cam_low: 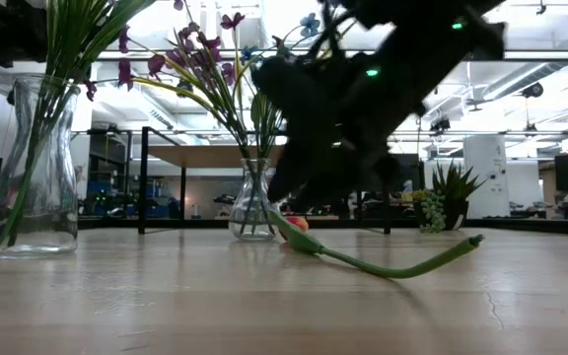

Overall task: Pick and place flowers into a vace then onto a shelf
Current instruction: Put the yellow flower into the right transparent vase

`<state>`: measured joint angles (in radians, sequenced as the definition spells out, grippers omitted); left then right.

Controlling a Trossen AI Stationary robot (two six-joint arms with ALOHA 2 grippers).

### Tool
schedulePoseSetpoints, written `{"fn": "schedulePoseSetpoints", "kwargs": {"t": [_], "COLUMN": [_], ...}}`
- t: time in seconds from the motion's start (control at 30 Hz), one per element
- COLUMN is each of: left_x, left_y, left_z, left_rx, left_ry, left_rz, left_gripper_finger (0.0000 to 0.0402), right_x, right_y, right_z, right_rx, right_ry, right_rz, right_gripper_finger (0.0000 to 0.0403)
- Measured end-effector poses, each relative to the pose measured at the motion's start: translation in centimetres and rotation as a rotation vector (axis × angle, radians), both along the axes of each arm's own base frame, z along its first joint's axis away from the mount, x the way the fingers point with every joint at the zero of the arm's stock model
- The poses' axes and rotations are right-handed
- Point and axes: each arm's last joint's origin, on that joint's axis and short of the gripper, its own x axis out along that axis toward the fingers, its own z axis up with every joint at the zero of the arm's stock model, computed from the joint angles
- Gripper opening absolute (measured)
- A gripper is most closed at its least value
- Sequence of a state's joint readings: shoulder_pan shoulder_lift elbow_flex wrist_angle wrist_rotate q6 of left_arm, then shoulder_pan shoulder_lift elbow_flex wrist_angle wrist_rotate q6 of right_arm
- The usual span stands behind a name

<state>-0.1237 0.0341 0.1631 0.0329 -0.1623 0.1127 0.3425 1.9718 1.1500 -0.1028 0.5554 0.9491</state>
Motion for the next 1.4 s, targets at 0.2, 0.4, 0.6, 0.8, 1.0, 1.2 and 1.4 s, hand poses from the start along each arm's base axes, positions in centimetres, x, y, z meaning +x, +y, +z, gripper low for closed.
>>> {"fn": "schedulePoseSetpoints", "kwargs": {"t": [0.2,0.4,0.6,0.8,1.0,1.2,1.4], "left_x": [0.0,0.1,0.1,0.1,0.1,0.1,0.1], "left_y": [0.0,0.0,0.0,0.0,0.0,0.0,0.0], "left_z": [-0.1,-0.1,-0.1,-0.1,-0.1,-0.1,-0.1], "left_rx": [0.001,0.002,0.002,-0.002,-0.016,-0.016,-0.020], "left_ry": [0.010,0.012,0.013,0.015,0.015,0.015,0.015], "left_rz": [0.000,0.000,0.000,0.000,-0.002,-0.002,-0.003], "left_gripper_finger": [0.0000,0.0000,0.0000,0.0000,0.0000,0.0000,0.0000], "right_x": [1.6,1.8,2.2,2.0,1.7,1.4,0.6], "right_y": [0.3,-0.4,-0.9,-1.3,-1.3,-1.1,-0.3], "right_z": [-1.4,-1.8,-2.3,-2.5,-2.4,-1.7,1.6], "right_rx": [-0.022,-0.047,-0.002,0.011,0.003,-0.019,-0.032], "right_ry": [0.071,0.210,0.231,0.275,0.335,0.438,0.446], "right_rz": [0.020,-0.037,-0.022,-0.013,0.025,0.095,0.273], "right_gripper_finger": [0.0176,0.0175,0.0159,0.0102,0.0019,0.0009,0.0008]}}
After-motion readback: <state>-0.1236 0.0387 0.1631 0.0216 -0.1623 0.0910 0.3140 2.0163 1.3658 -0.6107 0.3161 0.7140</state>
